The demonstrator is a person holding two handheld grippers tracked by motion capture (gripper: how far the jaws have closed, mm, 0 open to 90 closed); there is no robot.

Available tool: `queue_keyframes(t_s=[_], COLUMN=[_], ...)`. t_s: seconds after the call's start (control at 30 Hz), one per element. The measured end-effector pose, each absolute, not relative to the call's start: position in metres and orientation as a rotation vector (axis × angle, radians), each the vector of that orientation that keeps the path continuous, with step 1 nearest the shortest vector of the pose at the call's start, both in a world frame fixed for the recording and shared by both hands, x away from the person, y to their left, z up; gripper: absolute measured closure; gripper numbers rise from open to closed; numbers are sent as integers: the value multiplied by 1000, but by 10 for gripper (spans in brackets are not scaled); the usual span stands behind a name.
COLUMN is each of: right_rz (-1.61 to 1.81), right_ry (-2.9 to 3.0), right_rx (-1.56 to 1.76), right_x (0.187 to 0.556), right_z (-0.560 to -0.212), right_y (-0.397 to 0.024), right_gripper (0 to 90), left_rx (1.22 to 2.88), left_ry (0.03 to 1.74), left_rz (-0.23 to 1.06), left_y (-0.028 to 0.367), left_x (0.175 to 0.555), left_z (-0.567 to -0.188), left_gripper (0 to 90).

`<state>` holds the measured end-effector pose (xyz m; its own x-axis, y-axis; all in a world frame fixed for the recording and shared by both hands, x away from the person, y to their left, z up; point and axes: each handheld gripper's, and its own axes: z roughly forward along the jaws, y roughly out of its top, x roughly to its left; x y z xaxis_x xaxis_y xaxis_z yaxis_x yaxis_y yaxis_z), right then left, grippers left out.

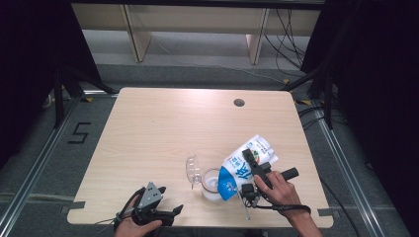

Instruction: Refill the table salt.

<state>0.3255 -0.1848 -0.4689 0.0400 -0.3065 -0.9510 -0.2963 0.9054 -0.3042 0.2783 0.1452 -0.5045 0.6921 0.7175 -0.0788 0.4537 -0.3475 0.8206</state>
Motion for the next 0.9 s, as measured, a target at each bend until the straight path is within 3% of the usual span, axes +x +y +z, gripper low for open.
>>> queue_keyframes(t_s=[0.9], right_rz=[-3], right_ry=[1543], right_rx=[-491], right_x=[326], right_z=[-467], right_y=[-185], right_gripper=[731], left_rx=[2005], left_ry=[899], left_rz=[369], left_y=[145], left_x=[278], left_z=[-504], left_gripper=[158])
